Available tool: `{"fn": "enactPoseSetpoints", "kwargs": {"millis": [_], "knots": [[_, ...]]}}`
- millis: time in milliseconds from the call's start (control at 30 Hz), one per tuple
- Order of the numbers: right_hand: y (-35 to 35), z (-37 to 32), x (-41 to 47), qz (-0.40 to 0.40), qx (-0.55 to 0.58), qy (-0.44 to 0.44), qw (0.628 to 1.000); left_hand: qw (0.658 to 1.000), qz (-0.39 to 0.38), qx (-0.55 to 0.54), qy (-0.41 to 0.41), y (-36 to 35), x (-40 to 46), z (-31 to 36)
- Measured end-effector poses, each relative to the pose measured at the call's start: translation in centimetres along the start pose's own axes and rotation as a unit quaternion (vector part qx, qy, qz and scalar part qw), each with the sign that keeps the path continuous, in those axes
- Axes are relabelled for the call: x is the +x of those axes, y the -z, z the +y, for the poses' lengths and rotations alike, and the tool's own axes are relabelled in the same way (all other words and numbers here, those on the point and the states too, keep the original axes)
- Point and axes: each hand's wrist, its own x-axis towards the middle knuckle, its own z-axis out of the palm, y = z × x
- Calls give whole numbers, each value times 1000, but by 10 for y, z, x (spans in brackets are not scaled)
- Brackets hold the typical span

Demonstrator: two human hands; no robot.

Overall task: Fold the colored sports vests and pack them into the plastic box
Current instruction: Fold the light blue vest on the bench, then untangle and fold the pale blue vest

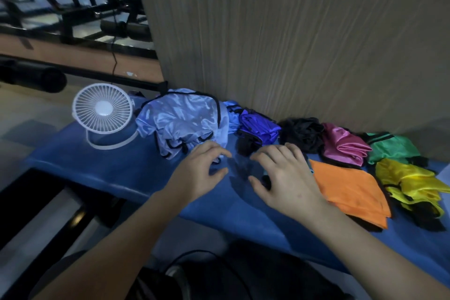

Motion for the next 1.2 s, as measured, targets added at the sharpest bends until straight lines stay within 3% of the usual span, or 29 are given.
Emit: {"fn": "enactPoseSetpoints", "kwargs": {"millis": [133,267,500,733,1000,1100,1200], "knots": [[-12,-20,18,-4,1,17,1000,997,57,46,-2,19,-11,-30],[-33,-42,40,-22,9,8,1000,991,88,86,60,37,-16,-58],[-70,-59,71,-119,17,-31,992,980,73,114,147,42,-19,-78],[-90,-60,88,-80,23,-41,996,975,86,79,191,45,-13,-98],[-82,-55,79,-40,20,-36,998,978,130,87,137,44,-9,-95],[-69,-52,66,-45,8,-21,999,990,98,62,85,45,-10,-91],[-57,-48,47,-52,-11,-1,999,993,47,24,104,44,-18,-83]]}}
